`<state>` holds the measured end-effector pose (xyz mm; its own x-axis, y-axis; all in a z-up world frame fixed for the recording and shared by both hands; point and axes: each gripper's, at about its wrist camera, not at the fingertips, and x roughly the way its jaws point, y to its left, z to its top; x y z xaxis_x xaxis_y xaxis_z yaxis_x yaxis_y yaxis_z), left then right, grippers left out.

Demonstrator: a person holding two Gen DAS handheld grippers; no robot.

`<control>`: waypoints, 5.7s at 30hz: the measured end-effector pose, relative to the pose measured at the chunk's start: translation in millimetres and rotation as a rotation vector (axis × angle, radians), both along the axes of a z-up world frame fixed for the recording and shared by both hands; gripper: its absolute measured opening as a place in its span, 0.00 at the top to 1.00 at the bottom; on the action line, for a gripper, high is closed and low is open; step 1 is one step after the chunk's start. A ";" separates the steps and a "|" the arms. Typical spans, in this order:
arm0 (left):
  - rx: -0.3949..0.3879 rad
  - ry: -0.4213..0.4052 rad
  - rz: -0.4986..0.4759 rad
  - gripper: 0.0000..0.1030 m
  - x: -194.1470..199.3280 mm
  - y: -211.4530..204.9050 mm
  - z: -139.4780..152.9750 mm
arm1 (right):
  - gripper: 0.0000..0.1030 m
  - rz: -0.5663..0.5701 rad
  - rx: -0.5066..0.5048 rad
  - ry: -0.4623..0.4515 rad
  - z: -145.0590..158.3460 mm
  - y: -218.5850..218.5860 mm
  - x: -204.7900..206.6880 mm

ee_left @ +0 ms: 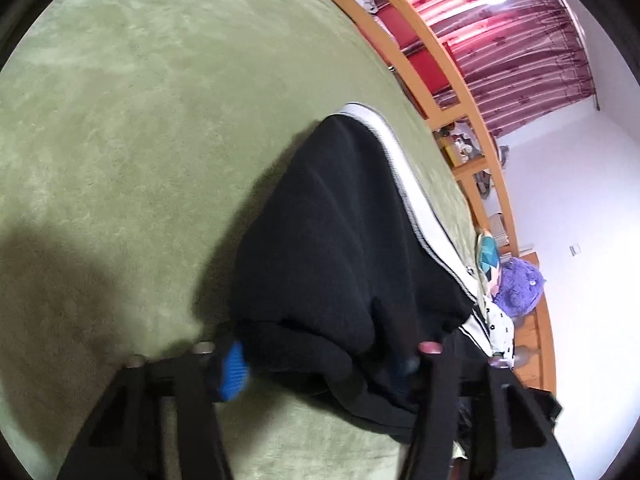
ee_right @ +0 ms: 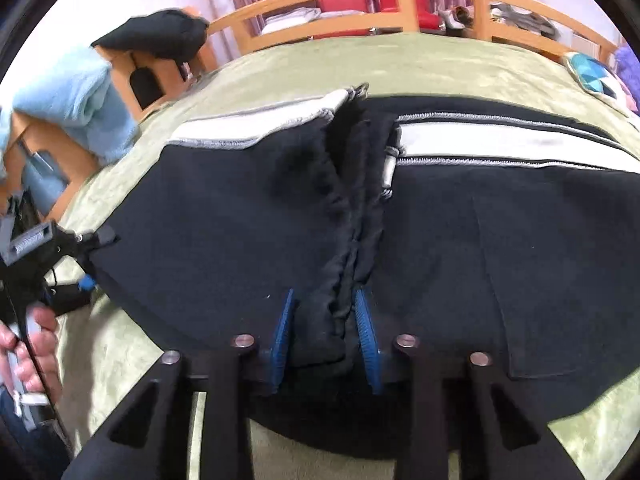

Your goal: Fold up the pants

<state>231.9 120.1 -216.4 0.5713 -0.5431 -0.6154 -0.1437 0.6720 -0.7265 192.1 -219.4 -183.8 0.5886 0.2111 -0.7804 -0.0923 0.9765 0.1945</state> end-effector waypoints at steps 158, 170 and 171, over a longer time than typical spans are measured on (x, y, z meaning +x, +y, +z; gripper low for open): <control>0.057 -0.062 -0.560 0.58 44.3 -311.3 9.6 | 0.14 -0.221 0.284 0.082 -15.2 -317.2 25.4; -0.010 -0.040 -0.575 0.78 35.6 -279.9 35.9 | 0.54 -0.255 0.142 0.027 37.9 -288.9 12.5; -0.019 -0.031 -0.573 0.78 36.6 -276.6 32.2 | 0.48 -0.253 0.117 0.038 34.0 -287.8 13.1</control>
<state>268.6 -156.5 -184.2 0.2004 -0.7820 -0.5902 0.2616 0.6232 -0.7370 205.3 -507.2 -149.8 0.6052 0.1508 -0.7817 0.1611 0.9384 0.3057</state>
